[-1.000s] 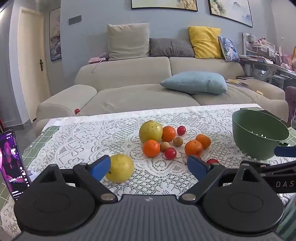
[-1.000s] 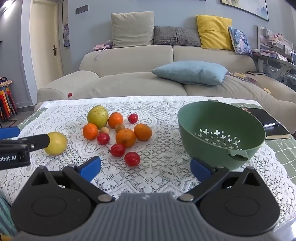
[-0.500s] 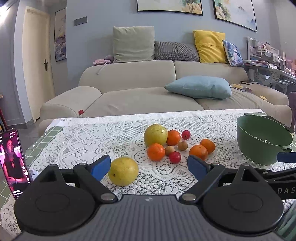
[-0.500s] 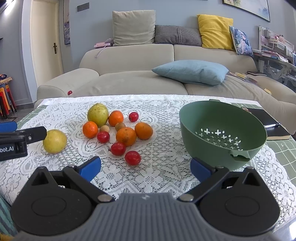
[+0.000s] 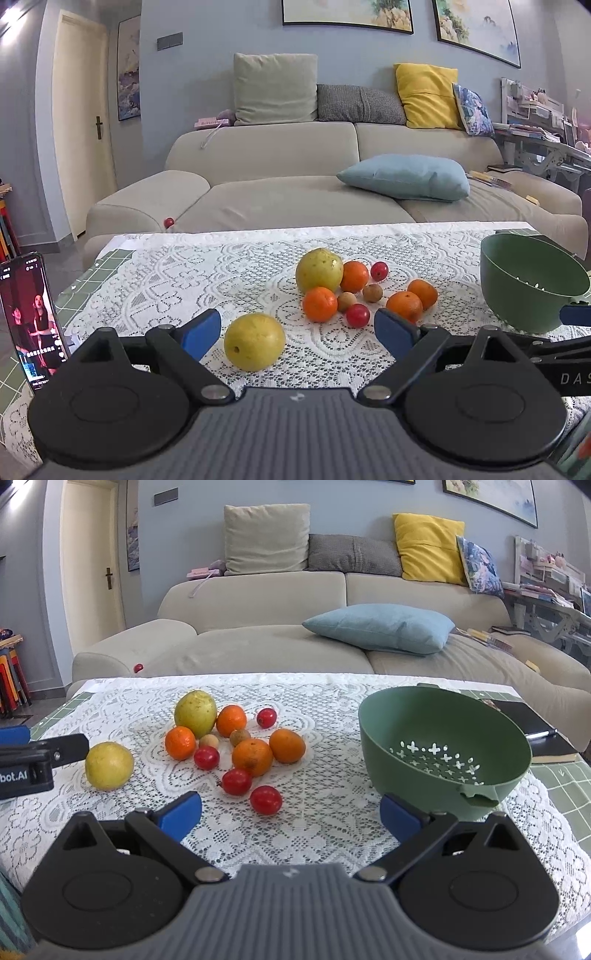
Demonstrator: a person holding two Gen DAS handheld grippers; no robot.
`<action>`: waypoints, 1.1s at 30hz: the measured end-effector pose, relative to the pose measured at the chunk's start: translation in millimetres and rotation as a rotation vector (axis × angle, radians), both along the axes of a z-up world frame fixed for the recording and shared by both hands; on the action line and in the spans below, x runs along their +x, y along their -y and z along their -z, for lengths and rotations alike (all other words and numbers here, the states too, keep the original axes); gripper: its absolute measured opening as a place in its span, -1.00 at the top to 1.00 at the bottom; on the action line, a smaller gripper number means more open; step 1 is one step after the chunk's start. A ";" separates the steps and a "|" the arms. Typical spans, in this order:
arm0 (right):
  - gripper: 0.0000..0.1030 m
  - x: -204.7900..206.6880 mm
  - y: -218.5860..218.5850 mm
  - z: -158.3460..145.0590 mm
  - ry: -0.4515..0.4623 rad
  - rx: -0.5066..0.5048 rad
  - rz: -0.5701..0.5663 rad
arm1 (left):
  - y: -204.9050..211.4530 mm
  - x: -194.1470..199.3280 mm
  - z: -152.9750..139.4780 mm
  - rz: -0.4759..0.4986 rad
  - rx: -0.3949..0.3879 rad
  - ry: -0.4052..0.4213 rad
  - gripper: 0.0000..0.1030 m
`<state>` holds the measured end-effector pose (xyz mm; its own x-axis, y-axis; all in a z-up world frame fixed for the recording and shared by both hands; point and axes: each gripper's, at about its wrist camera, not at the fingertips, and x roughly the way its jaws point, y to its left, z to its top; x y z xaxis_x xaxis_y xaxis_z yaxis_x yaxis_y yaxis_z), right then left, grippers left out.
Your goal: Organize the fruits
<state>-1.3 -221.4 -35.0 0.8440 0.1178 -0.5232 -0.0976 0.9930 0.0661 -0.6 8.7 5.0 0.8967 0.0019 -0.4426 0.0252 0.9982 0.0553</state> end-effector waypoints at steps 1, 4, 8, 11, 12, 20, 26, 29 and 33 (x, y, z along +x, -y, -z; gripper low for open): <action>-0.93 -0.2 0.0 0.1 0.001 -0.002 0.004 | 0.3 0.1 0.1 0.001 0.001 0.000 -1.00; -0.93 -1.0 -1.2 0.2 0.003 -0.001 -0.005 | 0.6 -0.4 0.1 0.006 0.001 0.001 -1.00; -0.93 -2.6 -4.5 -0.6 0.010 0.000 -0.025 | 1.6 -1.0 -0.3 0.014 0.004 0.000 -1.00; -0.92 -3.6 -6.8 -1.5 0.019 -0.011 -0.030 | 1.8 -1.1 -0.9 0.016 0.005 -0.002 -1.00; -0.93 -3.7 -7.3 -1.8 0.020 -0.014 -0.031 | 1.8 -1.2 -1.0 0.016 0.005 -0.002 -1.00; -0.93 -4.0 -6.1 -2.5 0.019 -0.007 -0.028 | 2.3 -1.5 -1.5 0.019 0.005 -0.003 -1.00; -0.93 -4.0 -5.7 -2.7 0.018 -0.006 -0.026 | 3.1 -2.3 -1.1 0.024 0.005 -0.006 -1.00; -0.92 -4.7 -4.4 -2.6 0.016 -0.004 -0.024 | 3.3 -1.6 -1.6 0.024 0.006 -0.007 -1.00; -0.93 -4.8 -3.6 -2.6 0.014 -0.001 -0.022 | 3.3 -1.6 -1.7 0.024 0.005 -0.007 -1.00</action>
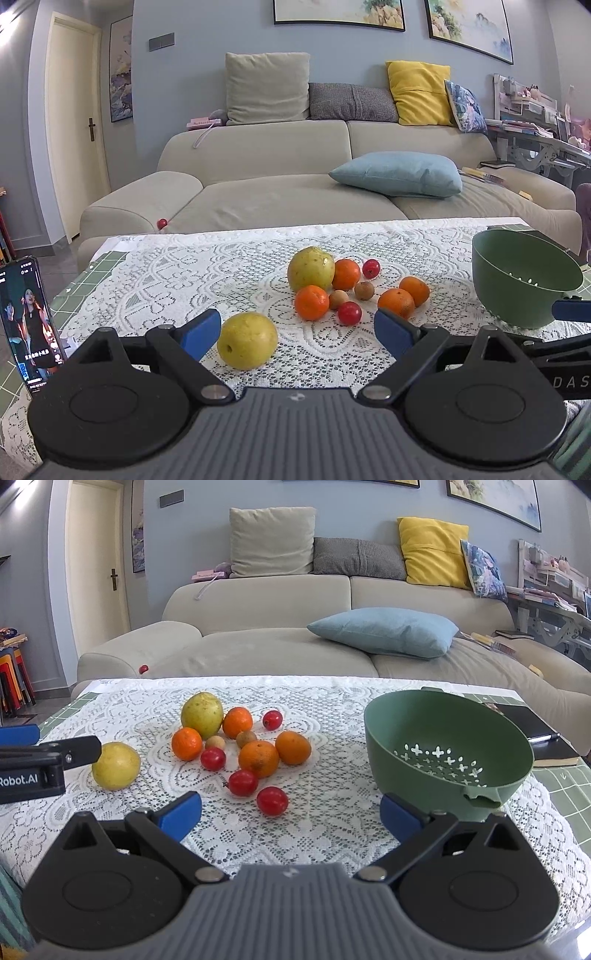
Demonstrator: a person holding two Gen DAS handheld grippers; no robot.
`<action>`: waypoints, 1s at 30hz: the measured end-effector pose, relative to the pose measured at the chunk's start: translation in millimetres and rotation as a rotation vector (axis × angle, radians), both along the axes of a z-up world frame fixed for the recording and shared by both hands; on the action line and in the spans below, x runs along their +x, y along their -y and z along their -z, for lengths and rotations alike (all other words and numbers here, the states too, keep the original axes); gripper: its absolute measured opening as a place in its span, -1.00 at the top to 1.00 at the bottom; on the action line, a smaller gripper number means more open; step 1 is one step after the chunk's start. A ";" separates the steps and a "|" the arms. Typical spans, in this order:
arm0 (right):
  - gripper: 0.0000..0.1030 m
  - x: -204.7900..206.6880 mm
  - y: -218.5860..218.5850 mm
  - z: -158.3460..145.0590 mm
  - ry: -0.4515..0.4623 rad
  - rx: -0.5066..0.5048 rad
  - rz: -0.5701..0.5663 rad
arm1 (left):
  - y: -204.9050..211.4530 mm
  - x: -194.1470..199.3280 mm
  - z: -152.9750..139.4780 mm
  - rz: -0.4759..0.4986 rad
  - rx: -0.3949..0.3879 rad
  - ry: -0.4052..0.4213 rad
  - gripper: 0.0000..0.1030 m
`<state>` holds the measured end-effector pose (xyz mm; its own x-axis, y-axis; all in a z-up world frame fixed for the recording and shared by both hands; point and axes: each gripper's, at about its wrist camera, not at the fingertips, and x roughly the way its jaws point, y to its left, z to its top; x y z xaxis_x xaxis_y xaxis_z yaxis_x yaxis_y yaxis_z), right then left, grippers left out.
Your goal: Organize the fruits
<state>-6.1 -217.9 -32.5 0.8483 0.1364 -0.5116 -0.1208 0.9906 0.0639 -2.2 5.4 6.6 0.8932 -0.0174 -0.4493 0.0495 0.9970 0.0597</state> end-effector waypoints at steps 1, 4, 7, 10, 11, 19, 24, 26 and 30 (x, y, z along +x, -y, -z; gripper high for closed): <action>-0.92 0.0 0.1 0.0 0.000 -0.001 -0.001 | 0.0 0.1 0.0 0.000 0.001 0.000 -1.00; -0.92 0.0 0.2 0.0 0.000 -0.001 0.000 | 0.1 0.0 0.0 0.001 0.001 -0.001 -1.00; -0.93 0.0 0.1 0.1 -0.001 0.000 0.001 | 0.2 0.2 0.4 0.002 0.001 -0.002 -1.00; -0.93 0.1 0.3 0.6 -0.002 0.001 0.003 | 0.8 0.5 0.8 0.001 0.001 -0.002 -1.00; -0.93 0.2 0.4 0.7 -0.003 0.001 0.003 | 0.8 0.5 0.8 0.001 0.001 -0.002 -1.00; -0.93 3.4 -0.5 3.3 -0.010 0.009 0.001 | 1.2 3.1 5.0 0.004 0.002 -0.013 -1.00; -0.93 12.8 -4.6 3.8 0.004 0.022 -0.010 | -0.7 13.5 8.7 0.027 0.017 -0.030 -1.00; -0.93 17.7 -7.8 4.2 0.014 0.018 -0.022 | -3.7 18.5 11.4 0.025 0.013 -0.042 -1.00; -0.93 30.9 -11.5 8.3 0.034 0.052 -0.054 | -11.3 32.3 20.5 0.003 0.005 -0.073 -1.00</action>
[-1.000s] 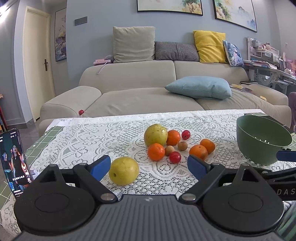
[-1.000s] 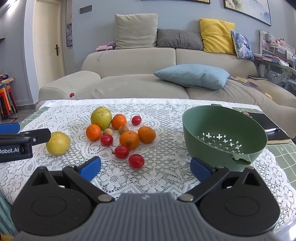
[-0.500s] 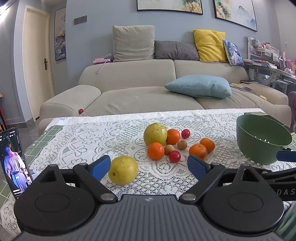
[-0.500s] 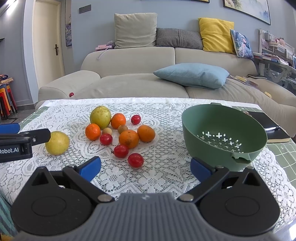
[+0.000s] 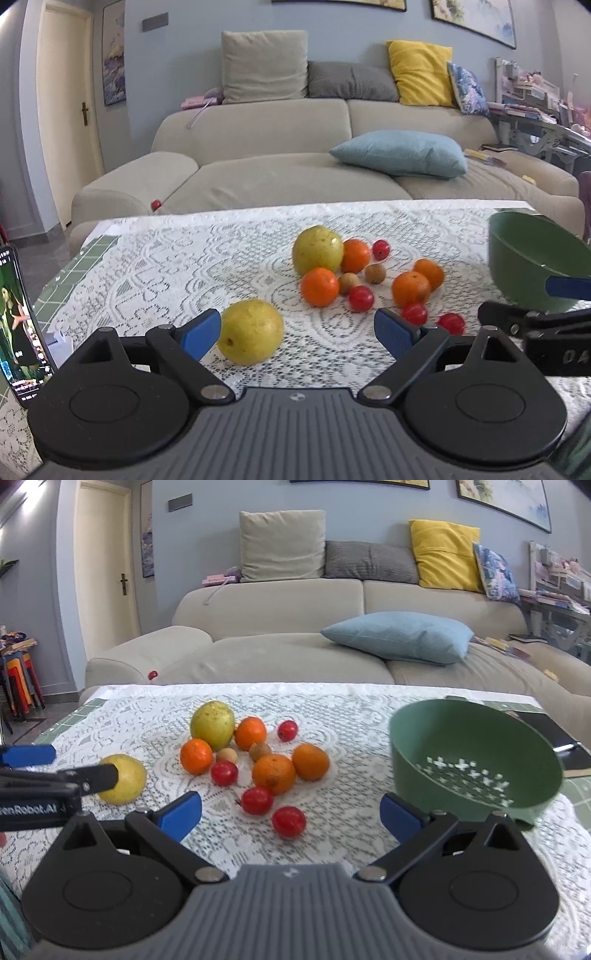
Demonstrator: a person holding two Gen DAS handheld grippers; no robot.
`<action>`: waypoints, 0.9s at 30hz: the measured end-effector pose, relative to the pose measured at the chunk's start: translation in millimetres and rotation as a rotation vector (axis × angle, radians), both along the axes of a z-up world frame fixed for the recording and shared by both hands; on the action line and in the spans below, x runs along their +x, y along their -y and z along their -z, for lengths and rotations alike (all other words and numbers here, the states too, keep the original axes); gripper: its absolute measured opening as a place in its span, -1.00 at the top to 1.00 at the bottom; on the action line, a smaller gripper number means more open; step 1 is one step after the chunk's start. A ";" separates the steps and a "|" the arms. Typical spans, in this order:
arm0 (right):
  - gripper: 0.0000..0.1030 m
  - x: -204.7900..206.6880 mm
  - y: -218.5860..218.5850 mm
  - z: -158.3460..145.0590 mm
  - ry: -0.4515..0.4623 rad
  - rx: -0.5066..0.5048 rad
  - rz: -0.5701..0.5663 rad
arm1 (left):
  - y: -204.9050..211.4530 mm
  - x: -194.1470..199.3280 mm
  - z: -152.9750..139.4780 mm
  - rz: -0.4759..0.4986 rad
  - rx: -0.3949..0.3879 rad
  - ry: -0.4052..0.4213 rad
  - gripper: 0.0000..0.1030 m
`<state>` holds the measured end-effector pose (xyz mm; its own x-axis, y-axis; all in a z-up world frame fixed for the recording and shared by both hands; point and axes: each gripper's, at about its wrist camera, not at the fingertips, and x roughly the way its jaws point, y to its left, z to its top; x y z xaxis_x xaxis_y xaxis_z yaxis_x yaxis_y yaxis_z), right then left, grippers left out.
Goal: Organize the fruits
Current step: 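Grasp a yellow pear with the left tool while the right tool grasps another pear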
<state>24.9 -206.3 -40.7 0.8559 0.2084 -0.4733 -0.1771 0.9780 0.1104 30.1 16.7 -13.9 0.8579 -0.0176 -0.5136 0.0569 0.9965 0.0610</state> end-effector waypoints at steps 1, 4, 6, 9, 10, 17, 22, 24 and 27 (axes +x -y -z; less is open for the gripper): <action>-0.93 2.5 -0.2 2.5 0.021 0.027 -0.007 | -1.9 4.5 2.9 -0.008 0.006 -0.009 -1.00; -0.93 19.8 -7.5 7.9 0.017 0.039 -0.034 | -7.9 19.0 11.5 -0.031 0.019 -0.049 -1.00; -0.93 33.2 -13.9 10.6 -0.003 0.031 -0.066 | -13.1 28.8 17.3 -0.040 0.017 -0.084 -1.00; -0.92 52.5 -22.1 13.8 -0.026 0.033 -0.120 | -21.3 38.1 24.4 -0.048 0.007 -0.108 -1.00; -0.92 59.7 -25.7 14.2 -0.036 0.028 -0.141 | -23.5 41.0 26.7 -0.049 0.007 -0.113 -1.00; -0.70 106.9 -52.5 11.6 -0.066 -0.029 -0.245 | -33.0 59.3 37.3 -0.049 0.006 -0.165 -1.00; -0.57 130.9 -72.6 11.4 -0.064 -0.087 -0.314 | -35.7 72.8 42.3 -0.027 0.003 -0.226 -0.84; -0.50 139.2 -79.3 12.4 -0.064 -0.101 -0.330 | -37.6 77.1 44.3 -0.033 0.001 -0.244 -0.73; -0.42 153.2 -86.3 14.2 -0.070 -0.116 -0.348 | -38.3 83.7 46.9 -0.025 -0.002 -0.276 -0.56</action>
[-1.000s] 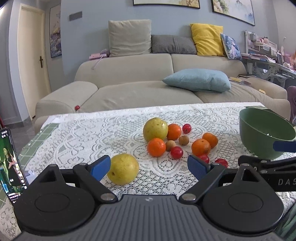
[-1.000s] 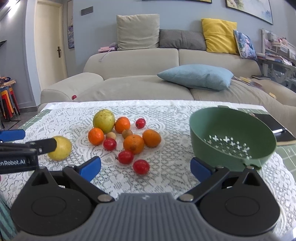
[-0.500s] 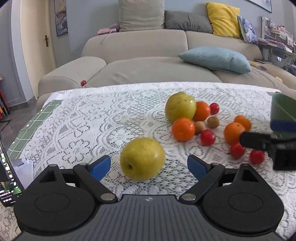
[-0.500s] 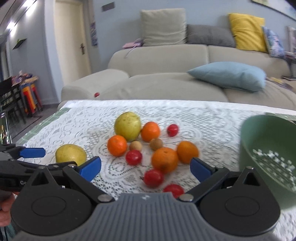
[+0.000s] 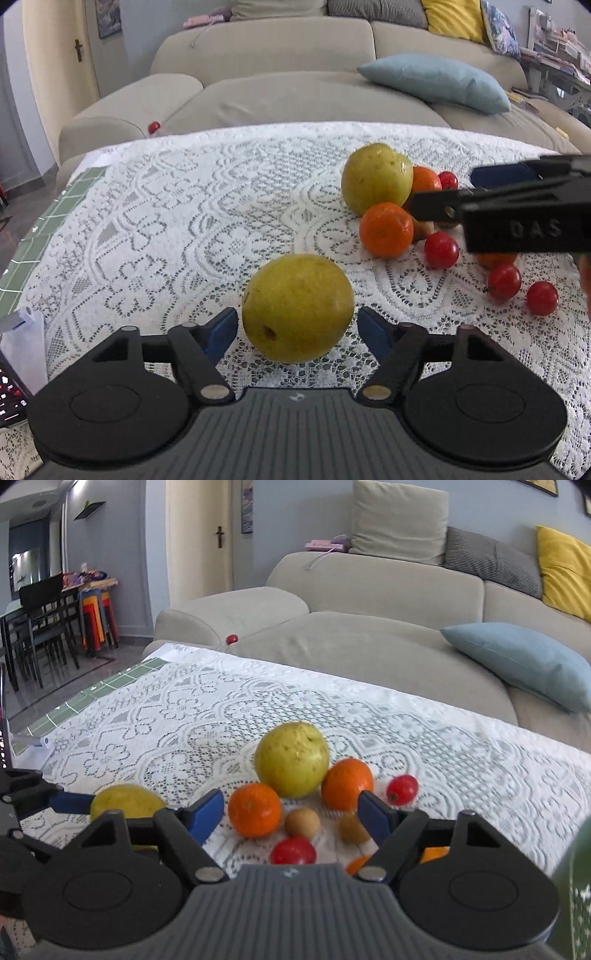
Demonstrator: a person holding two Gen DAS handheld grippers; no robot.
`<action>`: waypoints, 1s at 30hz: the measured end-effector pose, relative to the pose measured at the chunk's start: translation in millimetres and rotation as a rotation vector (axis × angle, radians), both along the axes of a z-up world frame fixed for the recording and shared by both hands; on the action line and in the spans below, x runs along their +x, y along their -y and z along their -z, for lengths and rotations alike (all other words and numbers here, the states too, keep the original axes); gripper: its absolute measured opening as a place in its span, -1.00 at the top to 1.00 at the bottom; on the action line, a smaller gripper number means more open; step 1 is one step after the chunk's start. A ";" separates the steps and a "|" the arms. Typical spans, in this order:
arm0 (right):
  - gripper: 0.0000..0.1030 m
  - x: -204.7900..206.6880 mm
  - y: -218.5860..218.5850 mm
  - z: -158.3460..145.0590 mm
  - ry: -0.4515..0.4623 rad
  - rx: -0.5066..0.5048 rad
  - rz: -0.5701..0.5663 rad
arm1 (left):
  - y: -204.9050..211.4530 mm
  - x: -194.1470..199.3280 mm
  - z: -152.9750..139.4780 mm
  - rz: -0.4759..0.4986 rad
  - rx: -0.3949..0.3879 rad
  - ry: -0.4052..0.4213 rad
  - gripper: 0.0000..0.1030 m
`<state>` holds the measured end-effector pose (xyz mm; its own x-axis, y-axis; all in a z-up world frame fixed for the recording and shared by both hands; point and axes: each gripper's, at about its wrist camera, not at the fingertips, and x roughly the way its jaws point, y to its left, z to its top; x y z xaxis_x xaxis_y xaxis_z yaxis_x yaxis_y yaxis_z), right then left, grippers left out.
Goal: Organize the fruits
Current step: 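Grasp a yellow pear with the left tool while the right tool grasps another pear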
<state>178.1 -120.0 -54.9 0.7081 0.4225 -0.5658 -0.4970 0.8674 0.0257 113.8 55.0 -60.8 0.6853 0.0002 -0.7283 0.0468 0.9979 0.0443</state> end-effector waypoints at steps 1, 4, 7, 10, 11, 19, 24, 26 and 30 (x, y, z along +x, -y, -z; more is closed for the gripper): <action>-0.42 3.5 -0.8 0.2 -0.002 -0.005 -0.004 | 0.3 2.6 0.5 0.005 0.000 -0.013 -0.55; -0.40 16.8 -6.6 2.8 -0.005 -0.019 -0.007 | 0.4 10.7 1.3 0.016 0.012 -0.049 -0.43; -0.40 27.6 -10.3 4.3 -0.011 -0.022 -0.007 | -1.0 17.4 -1.1 0.024 0.004 -0.071 -0.40; -0.40 37.6 -12.7 4.6 -0.014 -0.019 -0.008 | -1.8 25.3 -4.0 0.035 0.001 -0.086 -0.39; -0.40 40.3 -13.6 4.5 -0.016 -0.018 -0.008 | -2.2 28.0 -5.0 0.037 -0.001 -0.089 -0.39; -0.40 60.6 -26.8 7.9 -0.037 -0.016 -0.004 | 7.4 53.4 -9.4 0.086 0.060 -0.086 -0.38; -0.40 68.5 -34.2 14.1 -0.040 -0.042 -0.007 | 5.8 59.3 -4.5 0.101 0.065 -0.118 -0.38; -0.40 70.2 -37.0 16.0 -0.030 -0.056 -0.014 | 1.9 60.0 1.9 0.111 0.048 -0.158 -0.37; -0.40 73.6 -39.1 17.5 -0.024 -0.068 -0.021 | -5.2 55.0 2.9 0.096 -0.002 -0.150 -0.33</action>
